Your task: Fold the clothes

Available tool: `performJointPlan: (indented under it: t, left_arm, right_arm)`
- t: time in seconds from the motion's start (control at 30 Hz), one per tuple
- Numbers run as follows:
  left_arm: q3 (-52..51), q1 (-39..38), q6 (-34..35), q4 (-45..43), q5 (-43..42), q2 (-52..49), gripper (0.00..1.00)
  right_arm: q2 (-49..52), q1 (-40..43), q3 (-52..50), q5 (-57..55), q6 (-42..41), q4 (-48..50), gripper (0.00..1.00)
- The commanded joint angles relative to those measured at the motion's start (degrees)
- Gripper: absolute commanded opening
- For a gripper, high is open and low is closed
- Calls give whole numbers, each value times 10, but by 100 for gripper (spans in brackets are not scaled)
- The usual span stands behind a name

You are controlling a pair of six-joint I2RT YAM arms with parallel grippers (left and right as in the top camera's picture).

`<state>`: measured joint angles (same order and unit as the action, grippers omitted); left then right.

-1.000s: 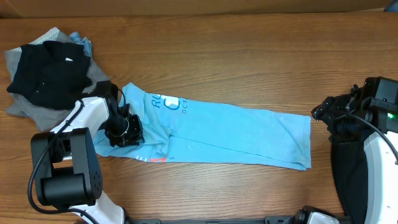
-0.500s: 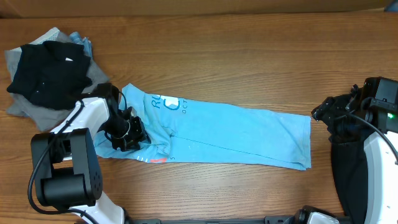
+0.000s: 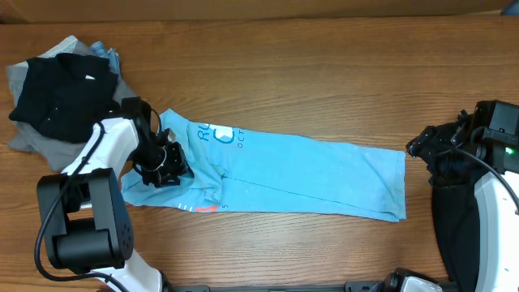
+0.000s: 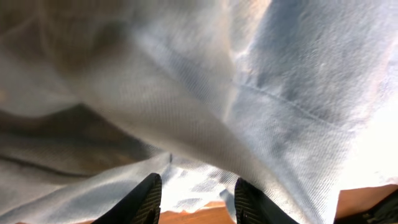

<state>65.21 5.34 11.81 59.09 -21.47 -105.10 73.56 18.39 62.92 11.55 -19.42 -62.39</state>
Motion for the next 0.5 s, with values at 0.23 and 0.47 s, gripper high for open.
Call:
performJointPlan:
  t: [0.23, 0.47]
  left_arm:
    - [-41, -44, 17, -52, -6, 6, 41]
    - [-47, -51, 21, -54, -5, 6, 38]
  right_arm:
    - [1, 3, 5, -16, 4, 3, 76]
    - [1, 3, 5, -16, 4, 2, 76]
